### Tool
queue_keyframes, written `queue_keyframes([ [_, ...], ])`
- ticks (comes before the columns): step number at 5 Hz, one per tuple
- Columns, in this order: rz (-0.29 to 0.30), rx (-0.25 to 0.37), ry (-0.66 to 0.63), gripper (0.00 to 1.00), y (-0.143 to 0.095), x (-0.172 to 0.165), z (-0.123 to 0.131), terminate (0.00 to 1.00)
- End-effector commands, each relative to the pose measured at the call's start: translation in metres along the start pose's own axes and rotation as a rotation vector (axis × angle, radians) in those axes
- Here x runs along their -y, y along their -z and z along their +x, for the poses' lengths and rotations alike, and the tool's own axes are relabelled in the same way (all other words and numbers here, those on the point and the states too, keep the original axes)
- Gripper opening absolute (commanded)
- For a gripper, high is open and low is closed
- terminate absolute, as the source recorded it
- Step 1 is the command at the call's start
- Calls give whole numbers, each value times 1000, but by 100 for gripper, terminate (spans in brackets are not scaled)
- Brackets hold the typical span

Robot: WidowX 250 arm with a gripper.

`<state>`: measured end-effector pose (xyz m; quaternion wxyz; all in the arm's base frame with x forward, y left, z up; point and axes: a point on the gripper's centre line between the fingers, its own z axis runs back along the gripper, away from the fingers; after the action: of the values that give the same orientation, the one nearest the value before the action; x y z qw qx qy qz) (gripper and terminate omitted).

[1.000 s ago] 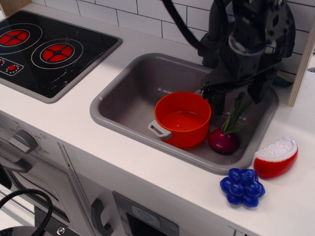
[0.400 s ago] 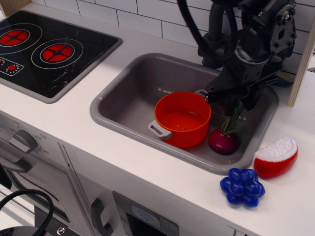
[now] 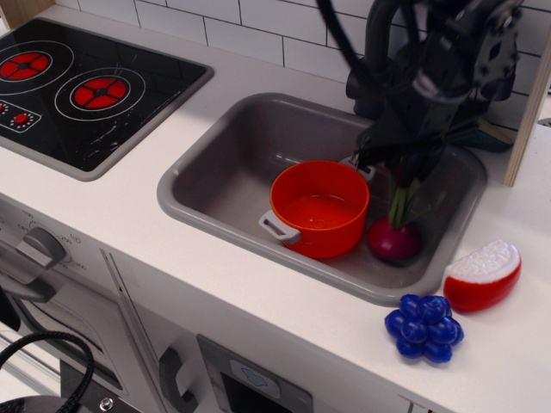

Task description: Put beet in pot sink

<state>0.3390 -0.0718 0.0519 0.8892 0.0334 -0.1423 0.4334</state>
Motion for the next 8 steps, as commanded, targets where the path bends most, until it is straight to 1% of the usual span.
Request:
queue_keyframes([
  [1,-90,-35,-12,0,-43,-8,13,0],
  [2,-103,-49,-14,0,-58,-24,19,0],
  [3,-84,-10,-28,0,-66,-41,29,0],
  [4,-121,7,-62,0,-71,-56,50,0],
  [5,-117,14,-125,0,-71,-69,74,0],
  [6,-93,51,-130,0,-56,-72,80,0],
  [7,-98,40,-122,0,-47,-69,77,0],
  [8,-89,55,-125,0,-39,-63,74,0],
])
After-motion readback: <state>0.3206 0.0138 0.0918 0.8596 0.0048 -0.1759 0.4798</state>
